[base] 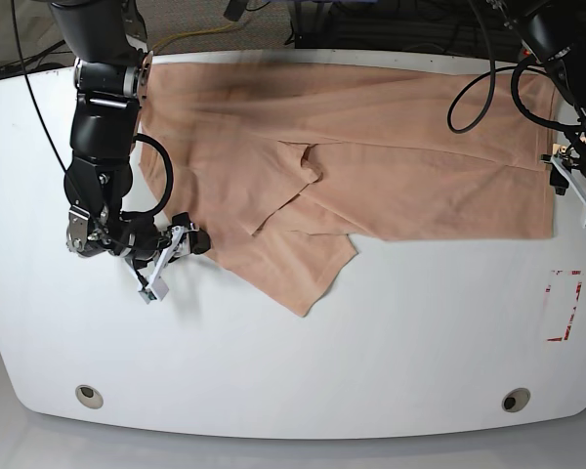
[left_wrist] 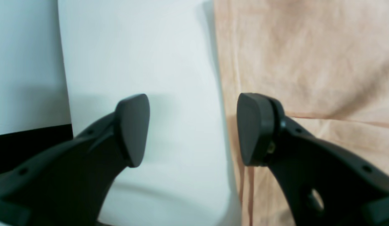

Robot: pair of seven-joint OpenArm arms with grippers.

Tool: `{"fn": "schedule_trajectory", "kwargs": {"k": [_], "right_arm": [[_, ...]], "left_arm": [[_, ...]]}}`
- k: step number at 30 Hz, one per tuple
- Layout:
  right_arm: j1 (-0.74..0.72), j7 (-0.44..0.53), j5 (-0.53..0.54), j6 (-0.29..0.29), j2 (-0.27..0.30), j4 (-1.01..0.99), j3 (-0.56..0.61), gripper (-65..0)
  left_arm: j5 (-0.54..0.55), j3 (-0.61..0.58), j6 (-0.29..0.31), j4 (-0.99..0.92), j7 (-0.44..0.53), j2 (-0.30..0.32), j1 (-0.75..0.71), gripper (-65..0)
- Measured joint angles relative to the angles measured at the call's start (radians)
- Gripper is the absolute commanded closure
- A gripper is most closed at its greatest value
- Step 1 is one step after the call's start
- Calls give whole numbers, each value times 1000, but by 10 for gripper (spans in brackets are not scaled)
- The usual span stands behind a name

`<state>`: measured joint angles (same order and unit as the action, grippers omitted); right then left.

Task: Fold the T-shirt properly
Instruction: 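Open both grippers and move the right gripper to the hanging shirt flap, then grasp the flap with the right gripper and fold it onto the shirt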

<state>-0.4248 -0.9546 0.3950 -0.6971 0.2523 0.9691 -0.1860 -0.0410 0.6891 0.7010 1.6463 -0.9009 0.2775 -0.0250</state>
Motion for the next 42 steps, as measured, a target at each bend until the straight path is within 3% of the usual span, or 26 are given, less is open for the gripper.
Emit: {"fn": "schedule_trajectory", "kwargs": {"k": [6,9,12,15,18,27,34,42], "right_arm": [[-2,26,16,1,-25,-16,15,-379],[-2,28,16,0,-55,-16,15,-360],[3,28,16,0,-78,-15,18,-255],[11,33,20,-2,-87,-15,16,-120],[11,27,12,0,-88,-17,16,-54],[13,27,9,0,-88,-18,16,-52],[13,27,9,0,-88,-18,16,-52],[13,27,9,0,-86,-18,16,-52]], "left_arm": [[-45,-8,0,-1,0,0,3,-404],[-71,-12,0,-9,-8,-2,31,-449],[-70,-40,0,-63,3,9,76,-500],[-61,-47,3,-124,0,0,117,-510],[-70,-51,3,-195,-4,-1,164,-510],[-68,-82,-1,-427,24,-2,331,-511],[-69,-82,-1,-489,65,-1,343,-511],[-72,-82,-5,-607,145,58,349,-511]]}}
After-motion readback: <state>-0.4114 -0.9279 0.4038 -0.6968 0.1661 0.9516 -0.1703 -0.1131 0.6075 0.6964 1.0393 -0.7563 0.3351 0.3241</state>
